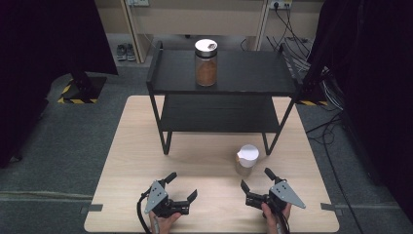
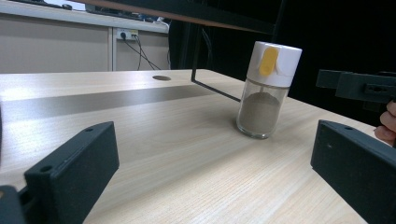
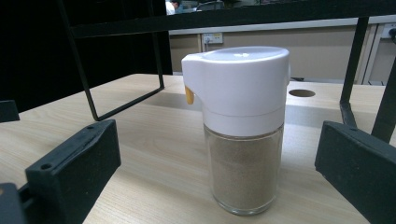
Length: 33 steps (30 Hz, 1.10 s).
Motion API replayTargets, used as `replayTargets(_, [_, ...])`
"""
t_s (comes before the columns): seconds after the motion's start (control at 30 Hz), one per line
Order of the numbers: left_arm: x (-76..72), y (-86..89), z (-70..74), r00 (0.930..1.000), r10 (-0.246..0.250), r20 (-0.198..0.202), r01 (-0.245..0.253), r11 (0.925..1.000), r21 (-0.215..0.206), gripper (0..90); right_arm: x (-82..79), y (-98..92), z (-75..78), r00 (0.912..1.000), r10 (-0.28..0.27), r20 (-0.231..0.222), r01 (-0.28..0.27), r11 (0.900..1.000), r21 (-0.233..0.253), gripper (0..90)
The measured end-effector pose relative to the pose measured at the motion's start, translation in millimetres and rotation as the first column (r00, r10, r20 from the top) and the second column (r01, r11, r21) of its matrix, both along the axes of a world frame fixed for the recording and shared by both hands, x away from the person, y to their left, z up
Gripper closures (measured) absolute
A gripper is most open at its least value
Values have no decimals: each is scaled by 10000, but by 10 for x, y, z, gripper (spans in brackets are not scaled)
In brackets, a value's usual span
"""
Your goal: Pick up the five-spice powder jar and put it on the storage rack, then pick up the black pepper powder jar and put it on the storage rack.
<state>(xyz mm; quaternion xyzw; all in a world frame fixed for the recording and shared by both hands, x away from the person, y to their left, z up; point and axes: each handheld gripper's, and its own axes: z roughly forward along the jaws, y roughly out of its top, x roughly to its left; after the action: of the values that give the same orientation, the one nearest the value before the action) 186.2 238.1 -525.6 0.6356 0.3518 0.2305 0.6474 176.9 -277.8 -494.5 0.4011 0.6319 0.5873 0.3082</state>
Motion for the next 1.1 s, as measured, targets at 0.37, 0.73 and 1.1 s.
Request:
replayTargets(0.37, [2,3,-2,9999,-118,23,118,9999,52,3,-3,7,4,10000,39,25,-39,10000,-60,4])
replayTargets(0.73, [1,6,0,9998,-162,64,162,9998,109,3,-6,4,5,10000,18,41,-18,10000,-75,4])
replayTargets(1.1, [6,1,0,9998,-177,65,176,9998,109,3,6,4,3,10000,38,11,-38,10000,-50,4])
